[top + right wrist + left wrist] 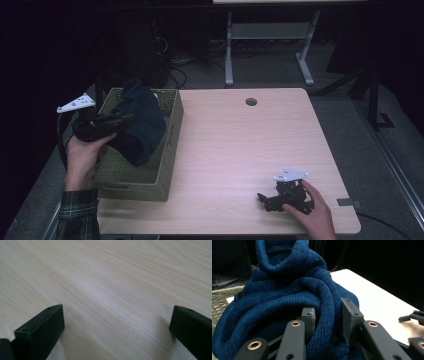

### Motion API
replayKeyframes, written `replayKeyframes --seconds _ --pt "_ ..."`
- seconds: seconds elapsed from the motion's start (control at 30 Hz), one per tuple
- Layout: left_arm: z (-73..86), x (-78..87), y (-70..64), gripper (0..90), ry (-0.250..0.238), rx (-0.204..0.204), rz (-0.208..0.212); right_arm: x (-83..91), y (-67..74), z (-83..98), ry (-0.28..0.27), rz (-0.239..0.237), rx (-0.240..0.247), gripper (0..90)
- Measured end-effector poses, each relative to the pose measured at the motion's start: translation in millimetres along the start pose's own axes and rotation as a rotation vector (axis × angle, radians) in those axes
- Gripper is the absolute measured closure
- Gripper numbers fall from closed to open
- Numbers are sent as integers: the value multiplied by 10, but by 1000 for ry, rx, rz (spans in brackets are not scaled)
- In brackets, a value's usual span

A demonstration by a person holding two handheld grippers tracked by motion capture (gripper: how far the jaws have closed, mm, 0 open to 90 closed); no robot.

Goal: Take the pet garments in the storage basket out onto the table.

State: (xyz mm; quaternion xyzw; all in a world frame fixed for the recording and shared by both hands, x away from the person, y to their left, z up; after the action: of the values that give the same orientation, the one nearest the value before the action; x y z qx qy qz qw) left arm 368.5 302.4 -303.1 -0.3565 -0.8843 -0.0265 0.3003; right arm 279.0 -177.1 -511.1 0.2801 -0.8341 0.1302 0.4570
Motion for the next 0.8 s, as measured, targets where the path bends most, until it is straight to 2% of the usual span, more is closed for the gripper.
replayKeyframes --seconds 0.07,0.1,0.23,0.8 --pt "-17 1 -15 669 -5 -3 6 0 0 0 0 0 0 0" --pt "-48 4 -44 669 -17 -10 24 0 0 0 0 0 0 0" --pt "-116 12 -123 669 -33 -20 52 0 0 0 0 0 0 0" --pt "-343 -91 -494 669 -59 -102 113 -1 -1 -2 0 0 0 0"
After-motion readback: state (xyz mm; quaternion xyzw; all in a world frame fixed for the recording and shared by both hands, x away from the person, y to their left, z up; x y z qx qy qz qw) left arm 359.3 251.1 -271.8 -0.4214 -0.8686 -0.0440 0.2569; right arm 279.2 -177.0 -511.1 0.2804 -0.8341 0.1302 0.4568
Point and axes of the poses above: each handheld gripper's, and its own axes: x roughly backward along the jaws, z roughly out of its underside, y roughly to its left, the point moved 4 cm from there along -x, roughly forward along the jaws, and after that the axes turned 11 degrees about y, right-handed, at the moved point
